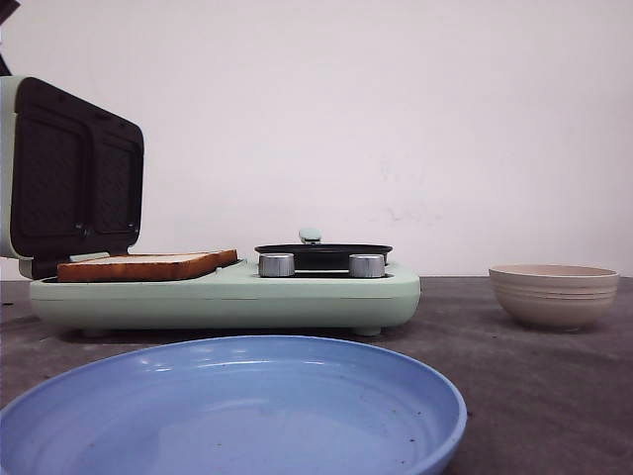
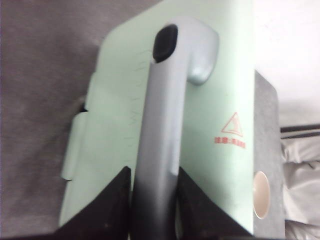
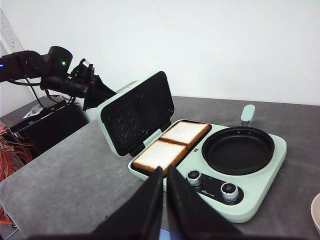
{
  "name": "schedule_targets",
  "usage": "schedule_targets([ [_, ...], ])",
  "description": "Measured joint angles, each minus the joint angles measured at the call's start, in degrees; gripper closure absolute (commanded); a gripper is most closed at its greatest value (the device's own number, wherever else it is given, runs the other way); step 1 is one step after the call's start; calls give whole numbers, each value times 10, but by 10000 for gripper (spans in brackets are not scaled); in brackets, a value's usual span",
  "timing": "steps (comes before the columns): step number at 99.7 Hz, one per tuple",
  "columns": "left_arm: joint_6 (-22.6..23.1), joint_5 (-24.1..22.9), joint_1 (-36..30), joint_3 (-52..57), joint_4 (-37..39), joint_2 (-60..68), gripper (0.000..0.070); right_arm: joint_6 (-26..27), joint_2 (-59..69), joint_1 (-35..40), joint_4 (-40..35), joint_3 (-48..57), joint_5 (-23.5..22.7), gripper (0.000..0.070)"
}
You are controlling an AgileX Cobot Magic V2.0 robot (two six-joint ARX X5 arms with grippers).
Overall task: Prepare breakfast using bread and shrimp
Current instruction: 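Grasp the lid handle with the left gripper and swing it closed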
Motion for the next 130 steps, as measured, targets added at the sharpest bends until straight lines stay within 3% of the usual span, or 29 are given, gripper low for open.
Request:
schedule_targets([
  [28, -1, 7, -42, 2, 3, 0, 700, 0, 0, 0, 10, 0, 0, 697],
  [52, -9, -29, -98, 2, 14, 0, 700, 0, 0, 0, 25, 0, 0, 697],
  [89, -14, -176, -191, 2, 28, -4, 700, 0, 0, 0, 26, 0, 0, 697],
  [130, -17, -296, -287, -1, 64, 18, 700, 10, 0, 0, 26, 0, 0, 697],
])
